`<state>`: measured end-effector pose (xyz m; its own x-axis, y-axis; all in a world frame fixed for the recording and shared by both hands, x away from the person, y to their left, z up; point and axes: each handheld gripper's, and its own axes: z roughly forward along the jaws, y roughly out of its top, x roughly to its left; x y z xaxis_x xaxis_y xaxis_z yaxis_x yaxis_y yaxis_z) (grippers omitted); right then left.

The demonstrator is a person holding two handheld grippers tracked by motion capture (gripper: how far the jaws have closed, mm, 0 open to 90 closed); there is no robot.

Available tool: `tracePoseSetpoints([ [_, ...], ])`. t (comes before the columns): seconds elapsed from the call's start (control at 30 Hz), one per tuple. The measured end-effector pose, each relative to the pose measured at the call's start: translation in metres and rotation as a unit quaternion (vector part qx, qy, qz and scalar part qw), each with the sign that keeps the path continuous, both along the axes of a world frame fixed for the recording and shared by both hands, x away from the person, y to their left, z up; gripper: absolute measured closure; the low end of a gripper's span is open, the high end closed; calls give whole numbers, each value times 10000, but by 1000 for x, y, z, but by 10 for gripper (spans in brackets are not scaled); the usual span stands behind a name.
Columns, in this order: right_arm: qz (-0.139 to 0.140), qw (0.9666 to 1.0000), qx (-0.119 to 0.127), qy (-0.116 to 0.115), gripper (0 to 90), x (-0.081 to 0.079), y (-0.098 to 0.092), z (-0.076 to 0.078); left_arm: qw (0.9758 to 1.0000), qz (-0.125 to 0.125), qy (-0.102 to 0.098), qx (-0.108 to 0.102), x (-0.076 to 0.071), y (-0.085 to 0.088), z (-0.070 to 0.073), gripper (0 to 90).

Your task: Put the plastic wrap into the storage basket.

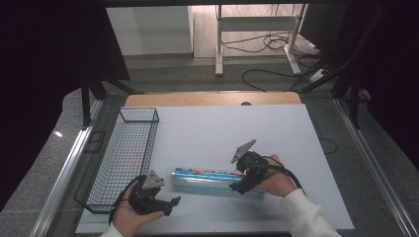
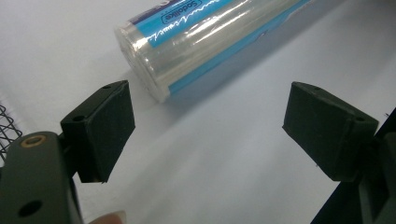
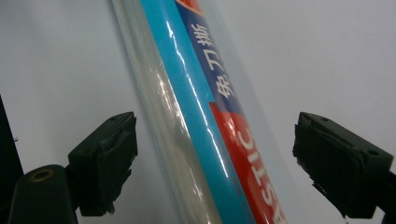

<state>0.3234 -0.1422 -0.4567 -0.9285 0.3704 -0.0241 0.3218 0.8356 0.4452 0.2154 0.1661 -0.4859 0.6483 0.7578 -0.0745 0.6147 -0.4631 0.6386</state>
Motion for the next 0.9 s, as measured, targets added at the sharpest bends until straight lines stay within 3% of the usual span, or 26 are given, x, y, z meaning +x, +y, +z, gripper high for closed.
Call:
tracePoseSetpoints([
  [0.23, 201, 9995, -252, 55, 145, 6, 19, -15, 10000, -1, 5, 25, 0, 0, -1, 166],
  [0.37, 358, 9981, -458, 200, 159, 7, 30, -27, 10000, -14, 20, 40, 0, 0, -1, 165],
  [0.63, 538, 9958, -681, 294, 251, 8, 36, -39, 10000, -3, 22, 41, 1, 1, -1, 163],
  [0.7, 601, 9953, -720, 237, 254, 10, 35, -40, 10000, -6, 17, 43, 1, 1, -1, 163],
  [0.9, 732, 9936, -773, 368, 269, 11, 38, -44, 10000, -21, 28, 63, 1, 1, -2, 162],
])
